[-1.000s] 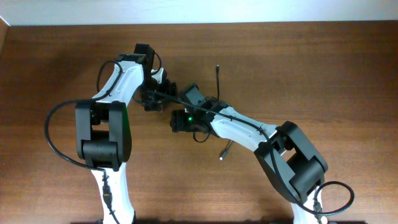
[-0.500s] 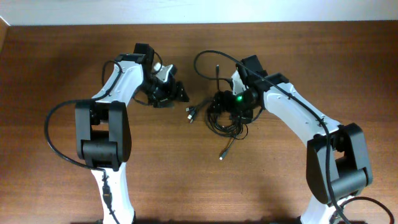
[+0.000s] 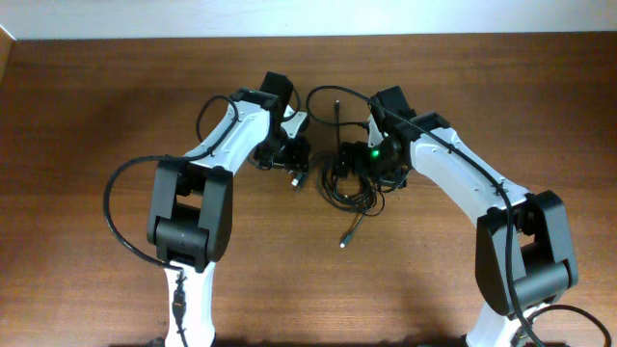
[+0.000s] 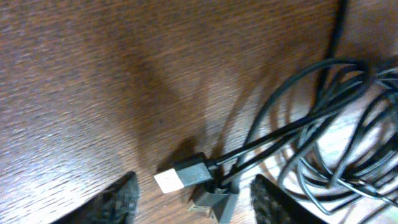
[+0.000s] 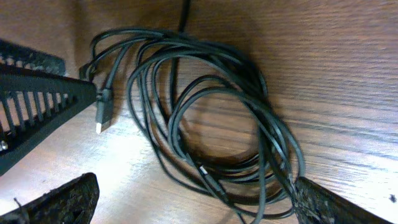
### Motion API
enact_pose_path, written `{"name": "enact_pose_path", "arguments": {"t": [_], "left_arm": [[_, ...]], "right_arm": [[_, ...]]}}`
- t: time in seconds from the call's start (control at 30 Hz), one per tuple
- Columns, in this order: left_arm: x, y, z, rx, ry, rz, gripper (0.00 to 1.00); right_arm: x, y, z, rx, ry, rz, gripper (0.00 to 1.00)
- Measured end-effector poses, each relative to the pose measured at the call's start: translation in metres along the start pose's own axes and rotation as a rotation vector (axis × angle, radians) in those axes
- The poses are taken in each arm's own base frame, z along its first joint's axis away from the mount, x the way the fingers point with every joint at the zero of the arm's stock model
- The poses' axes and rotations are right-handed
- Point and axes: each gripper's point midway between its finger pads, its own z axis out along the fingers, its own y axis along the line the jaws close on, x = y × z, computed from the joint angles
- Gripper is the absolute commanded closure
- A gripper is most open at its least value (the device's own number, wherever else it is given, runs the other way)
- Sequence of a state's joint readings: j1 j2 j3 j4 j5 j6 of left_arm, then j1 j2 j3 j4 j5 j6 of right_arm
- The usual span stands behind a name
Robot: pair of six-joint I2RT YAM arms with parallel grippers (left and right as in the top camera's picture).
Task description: Untangle cables
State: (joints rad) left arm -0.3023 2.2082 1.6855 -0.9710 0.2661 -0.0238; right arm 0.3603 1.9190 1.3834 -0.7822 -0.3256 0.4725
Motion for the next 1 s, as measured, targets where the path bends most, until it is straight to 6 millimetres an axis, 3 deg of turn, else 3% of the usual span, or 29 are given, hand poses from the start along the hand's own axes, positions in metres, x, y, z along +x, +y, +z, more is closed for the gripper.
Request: {"name": "enact_pose_path", "arguments": {"t": [0.27, 0.3, 0.37, 0.53, 0.57, 0.6, 0.67, 0.87, 0.93, 1.0], "left_arm": [[0.000, 0.004, 0.001, -0.058, 0.002, 0.010, 0.50], [0.000, 0.004, 0.001, -0.060, 0.002, 0.010, 0.47], [-0.001, 0.004, 0.002, -0.060, -0.005, 0.011, 0.28], [0.002, 0.004, 0.001, -0.057, 0.007, 0.002, 0.21], [0.002, 0.001, 0.001, -0.027, 0.010, 0.016, 0.23], [0.002, -0.005, 0.000, 0.019, 0.010, 0.045, 0.33], [0.003, -0.010, 0.000, 0.062, 0.008, 0.082, 0.44], [0.006, -0.013, 0.008, -0.014, 0.019, 0.146, 0.48], [0.003, -0.017, 0.010, -0.048, -0.007, 0.179, 0.59], [0.004, -0.018, 0.012, -0.074, -0.013, 0.198, 0.82]], "right_arm": [[-0.007, -0.024, -0.003, 0.118, -0.046, 0.083, 0.02], [-0.007, -0.030, -0.004, 0.137, -0.046, 0.099, 0.02], [-0.006, -0.040, -0.006, 0.177, -0.044, 0.116, 0.02], [0.006, -0.052, -0.002, 0.223, -0.011, 0.129, 0.02], [0.013, -0.058, 0.002, 0.236, 0.006, 0.134, 0.02], [0.019, -0.062, 0.005, 0.244, 0.021, 0.139, 0.02], [0.034, -0.073, 0.017, 0.259, 0.049, 0.147, 0.02], [0.036, -0.079, 0.023, 0.261, 0.026, 0.158, 0.02], [0.034, -0.079, 0.023, 0.262, 0.018, 0.180, 0.02], [0.033, -0.080, 0.023, 0.261, 0.014, 0.190, 0.02]]}}
